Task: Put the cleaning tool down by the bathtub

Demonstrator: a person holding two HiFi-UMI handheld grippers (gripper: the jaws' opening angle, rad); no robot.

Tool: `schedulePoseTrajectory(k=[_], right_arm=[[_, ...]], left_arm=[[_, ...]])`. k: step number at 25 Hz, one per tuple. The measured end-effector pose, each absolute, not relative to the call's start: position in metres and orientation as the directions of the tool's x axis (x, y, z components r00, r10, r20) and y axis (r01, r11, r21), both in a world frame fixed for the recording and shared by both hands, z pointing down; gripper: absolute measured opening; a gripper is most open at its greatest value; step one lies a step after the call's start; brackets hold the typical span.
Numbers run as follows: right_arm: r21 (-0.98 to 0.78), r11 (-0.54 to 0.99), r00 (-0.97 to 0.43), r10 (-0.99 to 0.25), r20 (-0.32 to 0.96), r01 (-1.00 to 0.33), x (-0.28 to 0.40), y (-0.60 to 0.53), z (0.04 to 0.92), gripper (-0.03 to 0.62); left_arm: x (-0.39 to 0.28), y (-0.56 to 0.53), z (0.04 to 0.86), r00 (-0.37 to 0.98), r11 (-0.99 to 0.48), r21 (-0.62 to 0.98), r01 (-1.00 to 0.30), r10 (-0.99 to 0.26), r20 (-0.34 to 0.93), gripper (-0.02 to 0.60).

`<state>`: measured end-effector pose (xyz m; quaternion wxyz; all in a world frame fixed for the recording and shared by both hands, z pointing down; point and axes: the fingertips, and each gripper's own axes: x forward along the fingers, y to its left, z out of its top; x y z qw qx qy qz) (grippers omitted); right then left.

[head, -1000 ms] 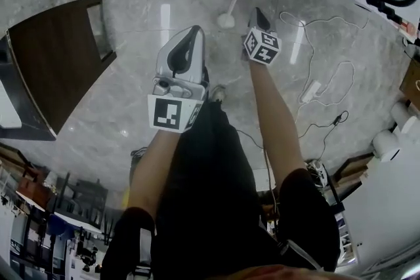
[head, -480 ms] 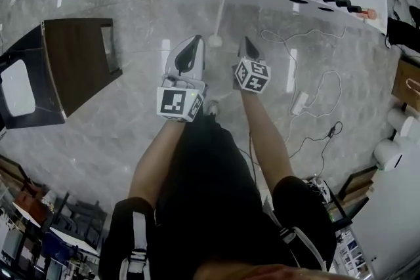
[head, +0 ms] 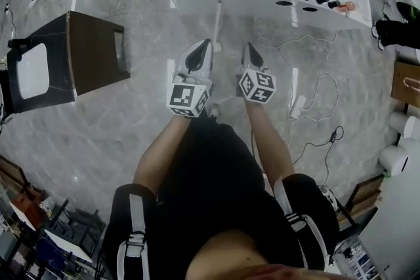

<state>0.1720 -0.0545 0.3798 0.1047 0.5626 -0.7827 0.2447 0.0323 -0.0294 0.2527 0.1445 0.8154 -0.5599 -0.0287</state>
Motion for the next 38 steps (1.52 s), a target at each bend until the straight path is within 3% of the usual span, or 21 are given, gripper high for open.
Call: schedulePoseTrajectory(k=[16, 38], right_arm=[[-0.201, 0.362, -0.398, -0.899, 0.183, -0.910, 0.191, 0.098, 0.208, 0.000], [-0.159, 0.391, -0.411, -0.903, 0.123, -0.907, 0.205, 0.151, 0.191, -0.002]], left_arm=[[0.062, 0.112, 0.178, 0.403, -0.386, 0.213, -0.897, -0.914, 0.042, 0.008], [0.085, 0.153, 0.176, 0.400, -0.387, 0.186, -0.903, -0.915, 0.040, 0.008]])
